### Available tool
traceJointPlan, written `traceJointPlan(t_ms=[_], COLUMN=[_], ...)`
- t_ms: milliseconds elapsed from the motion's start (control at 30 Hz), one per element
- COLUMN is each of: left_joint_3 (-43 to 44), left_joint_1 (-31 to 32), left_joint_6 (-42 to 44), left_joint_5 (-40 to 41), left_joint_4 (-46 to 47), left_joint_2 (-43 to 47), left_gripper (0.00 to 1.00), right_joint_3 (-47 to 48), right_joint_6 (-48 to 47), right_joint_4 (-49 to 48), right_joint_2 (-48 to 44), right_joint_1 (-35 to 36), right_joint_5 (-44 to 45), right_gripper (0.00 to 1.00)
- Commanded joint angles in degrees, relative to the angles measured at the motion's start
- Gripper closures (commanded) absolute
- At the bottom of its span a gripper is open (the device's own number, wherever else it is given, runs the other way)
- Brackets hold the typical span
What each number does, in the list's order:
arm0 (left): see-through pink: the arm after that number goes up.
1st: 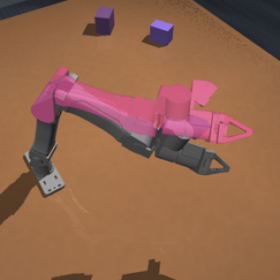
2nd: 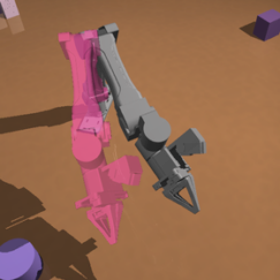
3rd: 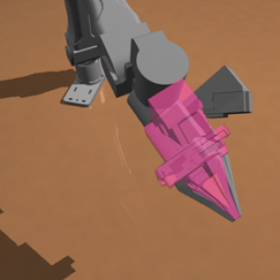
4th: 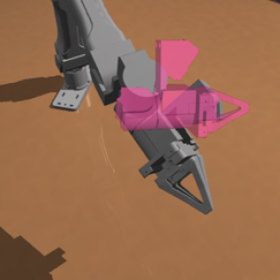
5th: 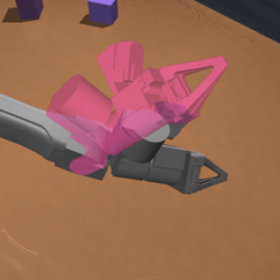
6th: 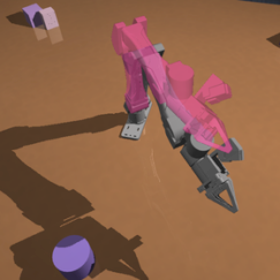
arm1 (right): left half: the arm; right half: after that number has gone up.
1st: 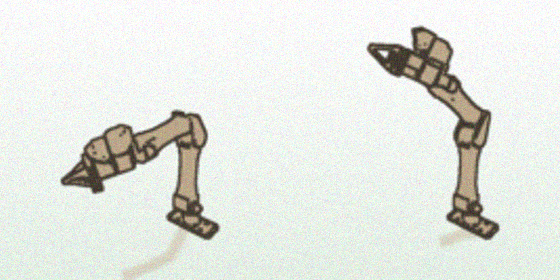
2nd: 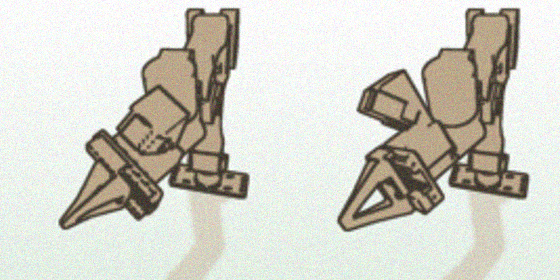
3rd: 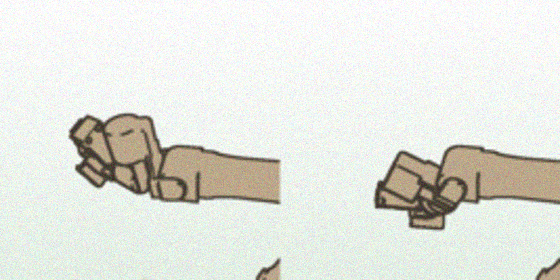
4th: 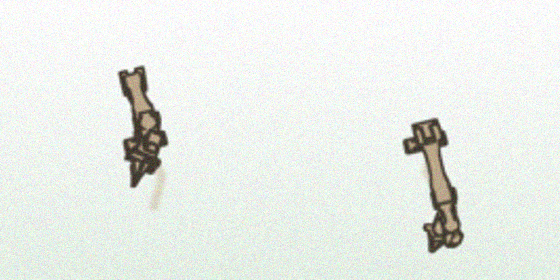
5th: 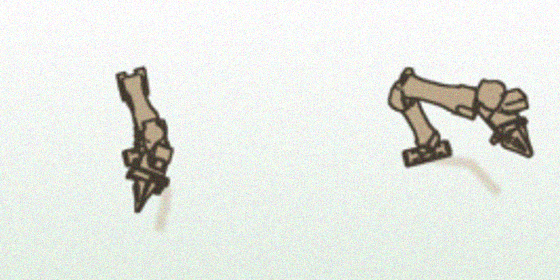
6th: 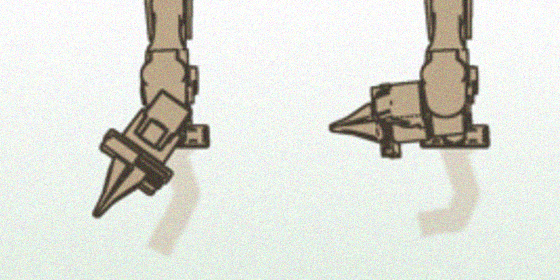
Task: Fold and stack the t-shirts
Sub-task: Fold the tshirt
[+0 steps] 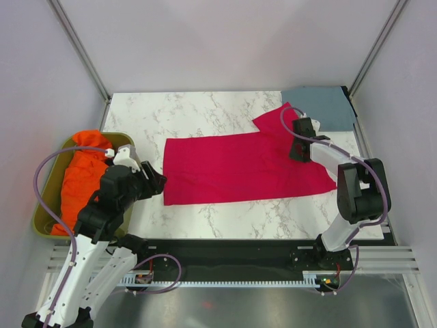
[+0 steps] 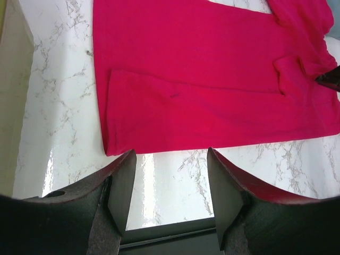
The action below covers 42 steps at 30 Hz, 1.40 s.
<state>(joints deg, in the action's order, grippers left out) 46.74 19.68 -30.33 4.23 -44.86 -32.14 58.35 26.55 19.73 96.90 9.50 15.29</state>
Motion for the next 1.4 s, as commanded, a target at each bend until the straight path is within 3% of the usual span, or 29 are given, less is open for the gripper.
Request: traceJointPlan(t_ms=[0,67,167,267,533,700,900,1367], left_joint_3=[-0.1,0.1,0.8,1.8,1.5,1.2,1.1,1.0], left_joint_1=[0.1,0.1,0.1,0.1,0.1,0.1,0.0,-1.0], left_joint_6=[1.6,1.6,2.2,3.3,4.1,4.1,4.0,4.0], left_joint_5=[0.9,1.1,0.9,2.3,2.9,3.0,3.1,2.6], left_joint_4=[1.4,1.3,1.1,0.9,1.4,1.5,1.6,1.8], left_joint_2=[-0.2,0.0,-0.1,-1.0,-1.4,-1.3,-2.0,-3.3], left_gripper=[0.37,0.37,0.37,0.37,0.36,0.36,0.36,0.36], right_joint_3=[5.7,6.3,9.5,17.7,47.8,64.4,76.5,77.0], right_joint_6=[-3.0,-3.3,-3.1,-5.2,-8.7,-9.6,-11.5,-14.4], right_joint_4=[2.9,3.1,3.0,3.8,6.7,9.5,9.6,4.1], right_joint_2=[1.2,1.5,2.1,5.2,24.7,37.3,48.3,49.0], right_joint_1=[-0.3,-0.4,-0.7,-1.2,-1.7,-1.8,-2.0,-2.2], right_joint_5=[2.9,4.7,5.4,6.6,3.3,1.4,2.1,4.8], right_gripper=[0.69,0.59,0.64,0.61,0.29,0.28,0.3,0.32])
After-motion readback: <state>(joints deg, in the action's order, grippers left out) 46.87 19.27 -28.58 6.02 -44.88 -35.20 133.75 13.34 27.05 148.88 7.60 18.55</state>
